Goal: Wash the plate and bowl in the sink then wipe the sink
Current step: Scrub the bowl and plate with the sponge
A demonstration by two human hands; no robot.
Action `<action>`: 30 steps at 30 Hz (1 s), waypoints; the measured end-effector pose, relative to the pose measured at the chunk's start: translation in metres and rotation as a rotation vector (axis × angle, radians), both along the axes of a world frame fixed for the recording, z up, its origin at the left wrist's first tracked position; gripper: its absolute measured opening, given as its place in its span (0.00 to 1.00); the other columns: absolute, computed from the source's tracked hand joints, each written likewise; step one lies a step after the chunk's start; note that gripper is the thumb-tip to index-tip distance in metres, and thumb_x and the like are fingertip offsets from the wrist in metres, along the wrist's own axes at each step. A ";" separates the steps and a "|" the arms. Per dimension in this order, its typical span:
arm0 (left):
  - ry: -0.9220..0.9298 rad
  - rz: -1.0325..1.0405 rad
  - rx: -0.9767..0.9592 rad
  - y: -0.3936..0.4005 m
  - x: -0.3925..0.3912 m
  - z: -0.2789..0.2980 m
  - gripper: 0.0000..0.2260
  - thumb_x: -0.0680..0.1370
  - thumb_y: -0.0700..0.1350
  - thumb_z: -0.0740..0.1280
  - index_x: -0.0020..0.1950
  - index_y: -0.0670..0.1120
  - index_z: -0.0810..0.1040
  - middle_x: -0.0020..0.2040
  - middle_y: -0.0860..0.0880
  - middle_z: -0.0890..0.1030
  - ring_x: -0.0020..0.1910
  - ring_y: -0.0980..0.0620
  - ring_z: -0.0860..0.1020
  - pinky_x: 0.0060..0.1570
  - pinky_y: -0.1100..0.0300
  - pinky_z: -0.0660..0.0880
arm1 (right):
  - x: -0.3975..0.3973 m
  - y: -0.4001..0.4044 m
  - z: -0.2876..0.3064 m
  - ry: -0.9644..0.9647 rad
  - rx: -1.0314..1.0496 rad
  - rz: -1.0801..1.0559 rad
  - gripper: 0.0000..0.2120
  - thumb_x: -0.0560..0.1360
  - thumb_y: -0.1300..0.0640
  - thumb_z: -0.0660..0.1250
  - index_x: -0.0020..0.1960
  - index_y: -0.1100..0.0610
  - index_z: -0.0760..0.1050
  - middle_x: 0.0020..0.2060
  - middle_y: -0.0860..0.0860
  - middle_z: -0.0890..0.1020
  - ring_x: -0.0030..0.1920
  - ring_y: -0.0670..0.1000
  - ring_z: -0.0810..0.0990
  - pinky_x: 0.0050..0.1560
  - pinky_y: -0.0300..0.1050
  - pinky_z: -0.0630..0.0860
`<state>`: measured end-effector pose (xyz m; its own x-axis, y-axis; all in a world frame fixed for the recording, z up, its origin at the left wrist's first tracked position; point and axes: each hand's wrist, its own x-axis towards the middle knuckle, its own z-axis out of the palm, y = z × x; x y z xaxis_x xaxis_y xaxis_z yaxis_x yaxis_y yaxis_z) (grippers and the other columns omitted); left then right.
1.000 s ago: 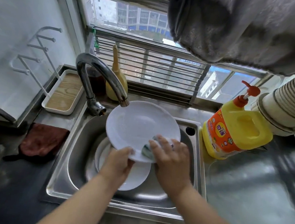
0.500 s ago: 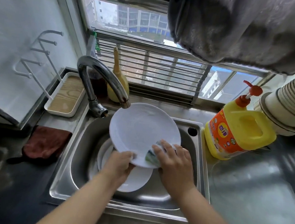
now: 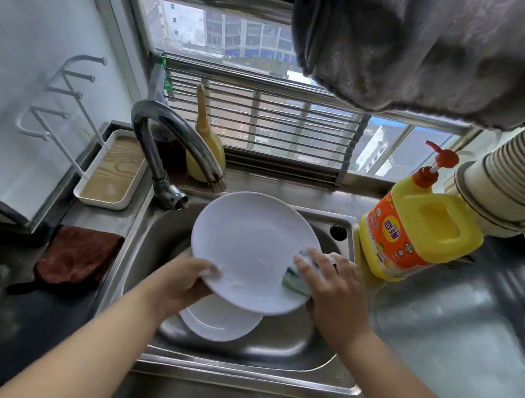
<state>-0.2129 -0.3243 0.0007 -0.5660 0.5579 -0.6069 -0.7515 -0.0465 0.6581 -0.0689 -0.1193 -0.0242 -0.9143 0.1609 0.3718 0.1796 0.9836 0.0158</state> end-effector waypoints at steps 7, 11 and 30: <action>-0.132 0.165 -0.026 0.035 0.049 -0.003 0.18 0.72 0.24 0.56 0.56 0.35 0.77 0.48 0.38 0.83 0.47 0.42 0.80 0.44 0.53 0.80 | -0.016 -0.050 -0.003 0.037 -0.087 -0.028 0.20 0.61 0.58 0.73 0.53 0.52 0.80 0.54 0.52 0.82 0.47 0.59 0.79 0.50 0.51 0.66; -0.037 -0.080 -0.134 0.002 0.000 -0.005 0.17 0.73 0.26 0.59 0.60 0.36 0.75 0.56 0.35 0.80 0.55 0.39 0.79 0.49 0.49 0.80 | 0.002 -0.006 -0.003 0.013 -0.016 -0.065 0.20 0.64 0.60 0.70 0.55 0.52 0.80 0.56 0.54 0.81 0.49 0.61 0.79 0.51 0.51 0.65; -0.062 0.189 -0.053 0.037 0.050 -0.003 0.18 0.72 0.23 0.58 0.54 0.38 0.78 0.45 0.41 0.84 0.42 0.46 0.83 0.40 0.57 0.81 | -0.012 -0.044 -0.012 0.028 -0.062 -0.002 0.17 0.65 0.58 0.70 0.54 0.51 0.80 0.54 0.52 0.82 0.47 0.59 0.79 0.50 0.51 0.69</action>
<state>-0.1626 -0.2873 -0.0023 -0.6181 0.4114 -0.6699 -0.7720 -0.1571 0.6159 -0.0805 -0.1630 -0.0359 -0.9034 0.1865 0.3862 0.1812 0.9822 -0.0503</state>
